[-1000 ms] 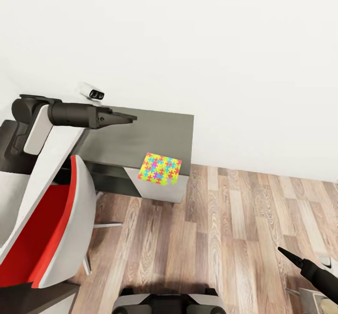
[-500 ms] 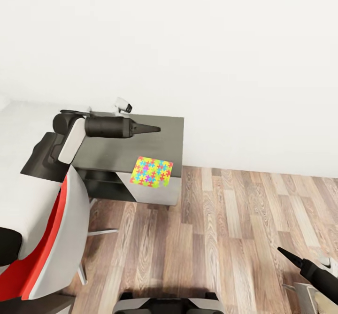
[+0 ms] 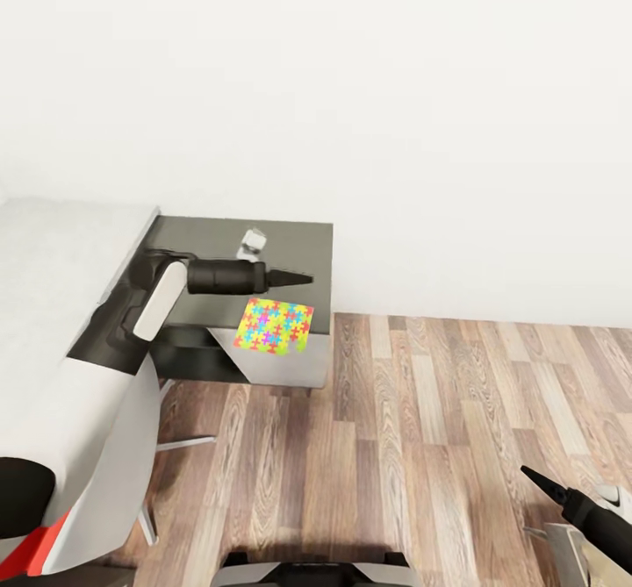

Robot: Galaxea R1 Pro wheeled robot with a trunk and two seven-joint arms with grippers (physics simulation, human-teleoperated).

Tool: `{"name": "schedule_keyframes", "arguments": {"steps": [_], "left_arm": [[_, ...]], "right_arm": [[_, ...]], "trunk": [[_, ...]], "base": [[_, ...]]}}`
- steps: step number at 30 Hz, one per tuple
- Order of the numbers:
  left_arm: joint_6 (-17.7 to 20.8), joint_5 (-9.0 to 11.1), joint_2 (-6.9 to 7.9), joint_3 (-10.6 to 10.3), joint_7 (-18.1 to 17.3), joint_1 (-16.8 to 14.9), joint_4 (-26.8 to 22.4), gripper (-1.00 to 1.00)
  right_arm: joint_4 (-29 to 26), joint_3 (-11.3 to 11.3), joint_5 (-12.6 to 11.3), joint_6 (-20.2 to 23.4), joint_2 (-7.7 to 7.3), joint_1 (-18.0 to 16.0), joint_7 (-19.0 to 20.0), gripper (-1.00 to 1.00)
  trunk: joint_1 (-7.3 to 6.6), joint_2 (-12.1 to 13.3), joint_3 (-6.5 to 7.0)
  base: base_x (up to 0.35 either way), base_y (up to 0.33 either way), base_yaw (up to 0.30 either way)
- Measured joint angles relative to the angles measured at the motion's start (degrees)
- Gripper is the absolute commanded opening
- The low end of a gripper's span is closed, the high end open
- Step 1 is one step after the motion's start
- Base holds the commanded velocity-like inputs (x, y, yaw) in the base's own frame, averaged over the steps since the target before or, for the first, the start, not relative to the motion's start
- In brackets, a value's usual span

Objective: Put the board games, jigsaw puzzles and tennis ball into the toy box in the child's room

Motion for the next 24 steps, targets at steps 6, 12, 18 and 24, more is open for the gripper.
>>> {"name": "schedule_keyframes", "arguments": {"steps": [6,12,18,24], "left_arm": [[-0.1,0.3,0.41,1.4,0.9,4.6,-0.1,1.00],[0.1,1.0,0.51,6.9,0.0,10.2,-2.6,1.00],[0.2,1.8,0.57,9.9,-4.4,17.0,-9.6,1.00],[0.2,1.9,0.54,11.0,-8.3,20.3,-14.0,1.00]], "right_arm": [[0.0,0.3,0.0,-0.7,0.04,0.0,0.0,1.00],[-0.3,0.5,-0.1,-0.8,0.10,0.0,0.1,1.00],[-0.3,1.3,-0.1,-0.8,0.11,-0.1,0.1,1.00],[-0.3,2.0,0.0,-0.9,0.11,-0.1,0.1,1.00]], "trunk": [[0.00,0.0,0.23],[0.00,0.0,0.44],[0.00,0.0,0.59],[0.00,0.0,0.63]], "base": [[0.000,0.000,-0.009],[0.000,0.000,-0.001],[0.000,0.000,0.000],[0.000,0.000,-0.034]]}}
